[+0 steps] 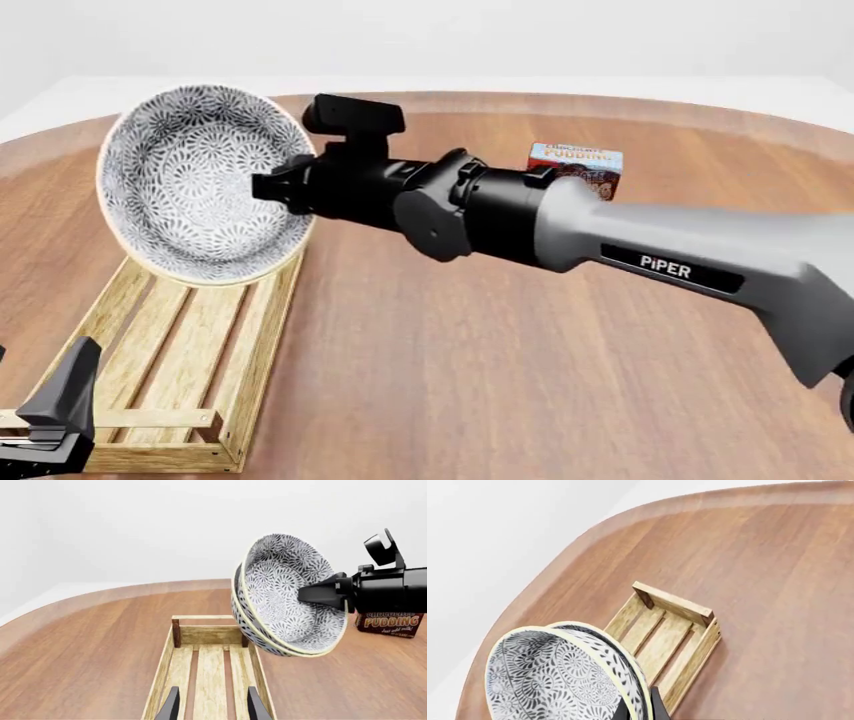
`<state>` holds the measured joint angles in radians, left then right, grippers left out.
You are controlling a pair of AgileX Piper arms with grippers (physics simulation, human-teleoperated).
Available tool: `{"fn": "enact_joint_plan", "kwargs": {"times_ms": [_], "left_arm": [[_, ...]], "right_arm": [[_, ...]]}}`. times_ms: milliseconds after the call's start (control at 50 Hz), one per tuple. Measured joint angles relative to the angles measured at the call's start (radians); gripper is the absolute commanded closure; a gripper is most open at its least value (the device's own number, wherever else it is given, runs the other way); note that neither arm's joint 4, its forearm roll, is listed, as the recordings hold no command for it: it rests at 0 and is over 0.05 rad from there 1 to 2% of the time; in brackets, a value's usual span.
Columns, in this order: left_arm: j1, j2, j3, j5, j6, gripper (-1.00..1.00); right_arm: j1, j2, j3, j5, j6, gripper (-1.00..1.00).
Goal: Stack the left bowl on the right bowl and place them in the tray.
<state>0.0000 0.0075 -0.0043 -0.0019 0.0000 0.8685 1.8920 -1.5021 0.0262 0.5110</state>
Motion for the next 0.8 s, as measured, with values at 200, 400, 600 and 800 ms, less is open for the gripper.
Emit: {"fn": "enact_joint_plan", "kwargs": {"times_ms": [200,400,600,800], "left_arm": [[0.000,0.000,0.000,0.000,0.000,-1.00],[0.000,0.000,0.000,0.000,0.000,-1.00],[0.000,0.000,0.000,0.000,0.000,-1.00],[0.000,0.000,0.000,0.000,0.000,-1.00]], "right_arm": [[-0.002,0.051,-0.045,0.017,0.029,1.00],[-0.008,0.104,-0.103,0.037,0.054,1.00],[-0.015,0.157,-0.157,0.052,0.077,1.00],[-0.013,0.203,-0.193,0.060,0.094,1.00]]}}
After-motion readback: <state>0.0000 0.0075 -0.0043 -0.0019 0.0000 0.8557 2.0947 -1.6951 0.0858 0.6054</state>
